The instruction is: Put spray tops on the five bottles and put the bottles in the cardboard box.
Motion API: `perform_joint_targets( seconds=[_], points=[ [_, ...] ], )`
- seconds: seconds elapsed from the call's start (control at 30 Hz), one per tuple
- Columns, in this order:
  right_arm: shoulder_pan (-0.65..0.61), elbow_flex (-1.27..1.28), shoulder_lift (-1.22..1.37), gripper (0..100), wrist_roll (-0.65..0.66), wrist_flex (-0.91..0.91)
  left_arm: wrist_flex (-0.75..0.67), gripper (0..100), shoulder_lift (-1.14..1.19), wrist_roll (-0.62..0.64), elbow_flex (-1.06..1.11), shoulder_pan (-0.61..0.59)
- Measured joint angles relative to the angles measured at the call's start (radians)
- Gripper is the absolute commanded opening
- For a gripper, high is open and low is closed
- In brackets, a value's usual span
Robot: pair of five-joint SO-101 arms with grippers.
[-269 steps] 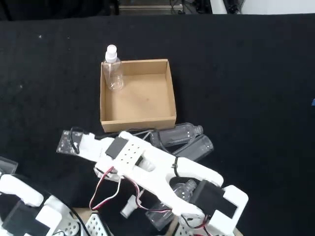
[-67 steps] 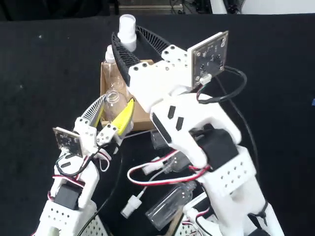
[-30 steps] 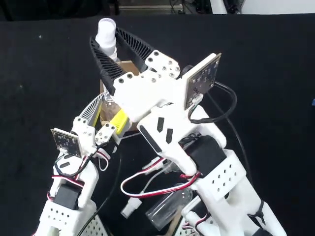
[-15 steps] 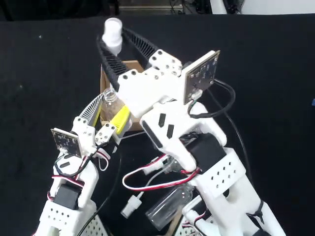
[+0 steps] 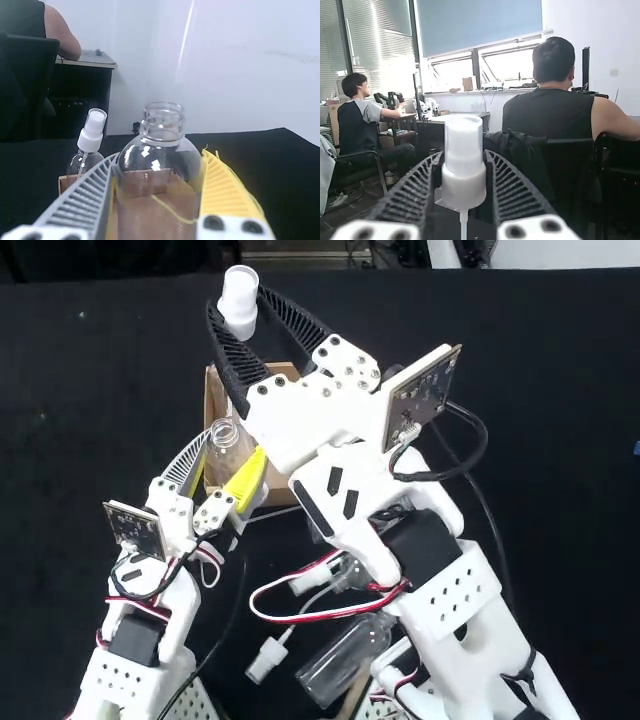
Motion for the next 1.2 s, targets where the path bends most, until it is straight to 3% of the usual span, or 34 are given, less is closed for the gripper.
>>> perform_joint_targets(
  seconds=[0.9, 0.97, 1.1, 1.2],
  points=[
    [-0.025, 0.124, 0.057, 1.3, 0.000, 0.000, 0.000, 3, 0.000, 0.000, 0.000, 0.000],
    [-0.028, 0.135, 0.057, 4.4, 0.000, 0.006, 0.000, 3, 0.000, 0.000, 0.000, 0.000],
    [-0.031, 0.138, 0.012, 20.8, -0.002, 0.087, 0.000, 3, 0.000, 0.000, 0.000, 0.000],
    [-0.029, 0.138, -0.018, 23.2, -0.002, 0.161, 0.000, 3, 0.000, 0.000, 0.000, 0.002]
  ],
)
